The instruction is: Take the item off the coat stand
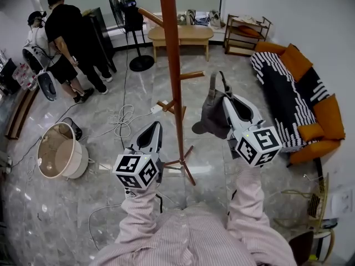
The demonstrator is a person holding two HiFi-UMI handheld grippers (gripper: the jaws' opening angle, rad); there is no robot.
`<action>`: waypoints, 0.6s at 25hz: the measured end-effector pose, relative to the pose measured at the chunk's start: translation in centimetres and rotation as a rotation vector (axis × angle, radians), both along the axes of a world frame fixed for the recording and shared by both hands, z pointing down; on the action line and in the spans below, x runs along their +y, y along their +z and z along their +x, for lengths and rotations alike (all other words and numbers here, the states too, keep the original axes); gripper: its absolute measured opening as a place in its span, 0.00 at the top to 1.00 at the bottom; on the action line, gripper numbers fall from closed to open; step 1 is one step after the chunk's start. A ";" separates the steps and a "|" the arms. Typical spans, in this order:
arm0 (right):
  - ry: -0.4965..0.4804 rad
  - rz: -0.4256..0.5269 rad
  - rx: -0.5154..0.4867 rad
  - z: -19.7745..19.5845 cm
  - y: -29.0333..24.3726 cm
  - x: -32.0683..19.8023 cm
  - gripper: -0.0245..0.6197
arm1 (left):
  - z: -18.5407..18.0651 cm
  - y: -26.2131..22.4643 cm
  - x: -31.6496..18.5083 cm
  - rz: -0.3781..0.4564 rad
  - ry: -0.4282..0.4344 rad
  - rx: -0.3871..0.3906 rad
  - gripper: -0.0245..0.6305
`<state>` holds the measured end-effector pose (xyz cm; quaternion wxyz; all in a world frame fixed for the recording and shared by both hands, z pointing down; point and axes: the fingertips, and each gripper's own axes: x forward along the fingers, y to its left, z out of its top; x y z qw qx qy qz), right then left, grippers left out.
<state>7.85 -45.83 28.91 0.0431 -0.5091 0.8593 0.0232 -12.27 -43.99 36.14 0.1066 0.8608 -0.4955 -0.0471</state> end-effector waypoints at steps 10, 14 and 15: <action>0.062 -0.089 -0.041 0.9 4.5 3.2 0.88 | 0.3 1.4 2.0 -0.023 0.041 -0.018 0.96; 0.081 -0.128 -0.064 0.9 6.4 4.1 0.88 | -0.1 2.2 2.6 -0.042 0.047 -0.030 0.96; 0.083 -0.135 -0.071 0.8 6.8 4.4 0.88 | -0.3 2.4 2.7 -0.045 0.047 -0.035 0.96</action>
